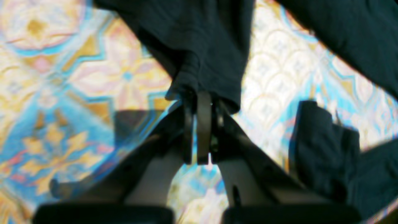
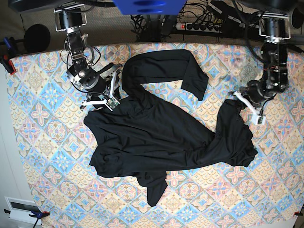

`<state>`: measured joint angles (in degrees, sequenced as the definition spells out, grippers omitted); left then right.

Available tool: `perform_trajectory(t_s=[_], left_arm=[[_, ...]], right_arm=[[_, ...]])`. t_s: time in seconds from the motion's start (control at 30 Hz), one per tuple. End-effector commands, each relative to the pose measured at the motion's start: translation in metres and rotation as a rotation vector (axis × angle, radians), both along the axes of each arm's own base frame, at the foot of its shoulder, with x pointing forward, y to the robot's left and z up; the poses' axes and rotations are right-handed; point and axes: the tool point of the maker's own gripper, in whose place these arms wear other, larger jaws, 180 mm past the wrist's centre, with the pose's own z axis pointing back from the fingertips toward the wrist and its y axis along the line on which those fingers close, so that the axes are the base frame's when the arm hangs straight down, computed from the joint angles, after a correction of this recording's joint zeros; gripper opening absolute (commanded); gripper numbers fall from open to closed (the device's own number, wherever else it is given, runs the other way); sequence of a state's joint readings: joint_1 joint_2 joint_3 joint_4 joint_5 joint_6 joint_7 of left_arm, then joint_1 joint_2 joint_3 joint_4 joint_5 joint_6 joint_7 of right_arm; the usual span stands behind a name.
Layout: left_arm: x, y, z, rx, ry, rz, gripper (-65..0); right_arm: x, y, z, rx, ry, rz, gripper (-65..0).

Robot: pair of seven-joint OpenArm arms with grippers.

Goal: Layout the t-shirt on the table in an organized manner, then fold the t-shirt properly
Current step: 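Pull a sleeve with the left gripper outward away from the right gripper, then grasp the shirt edges with both grippers and stretch them apart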

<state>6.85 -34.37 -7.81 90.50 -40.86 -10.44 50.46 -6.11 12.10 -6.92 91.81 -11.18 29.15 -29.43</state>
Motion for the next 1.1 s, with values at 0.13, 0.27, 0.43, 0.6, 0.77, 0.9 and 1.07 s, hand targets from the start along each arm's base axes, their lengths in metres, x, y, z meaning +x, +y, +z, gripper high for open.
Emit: perform_trajectory(t_s=[0.13,0.27,0.43,0.6,0.77,0.9,1.07], left_arm=[[0.005,0.057,0.037,0.095,-0.069,0.067,-65.0],[0.009,0.085,0.058,0.165,-0.092,0.083,-65.0],[0.011,0.143,0.090,0.220,-0.146,0.214,-65.0],[0.015,0.199,0.105,0.304,-0.211,0.351,-65.0],[0.015,0.226,0.101,0.319,-0.255,0.432,-65.0],[0.020,0.225,0.101,0.303,-0.272,0.442,-64.7],[0.029,0.216,0.099,0.259,-0.296,0.457,-57.7]], right_arm=[[0.004,-0.004,0.001,-0.005,-0.005,-0.005,-43.4],[0.000,-0.008,-0.010,-0.010,0.027,-0.015,-43.4],[-0.001,-0.008,-0.010,-0.010,0.028,-0.017,-43.4],[0.001,-0.012,-0.009,-0.011,0.023,-0.030,-43.5],[0.005,-0.026,-0.007,-0.015,0.015,-0.071,-43.5],[0.006,-0.031,-0.004,-0.016,0.008,-0.086,-43.5],[0.015,-0.025,0.016,0.023,-0.046,-0.087,-43.2]])
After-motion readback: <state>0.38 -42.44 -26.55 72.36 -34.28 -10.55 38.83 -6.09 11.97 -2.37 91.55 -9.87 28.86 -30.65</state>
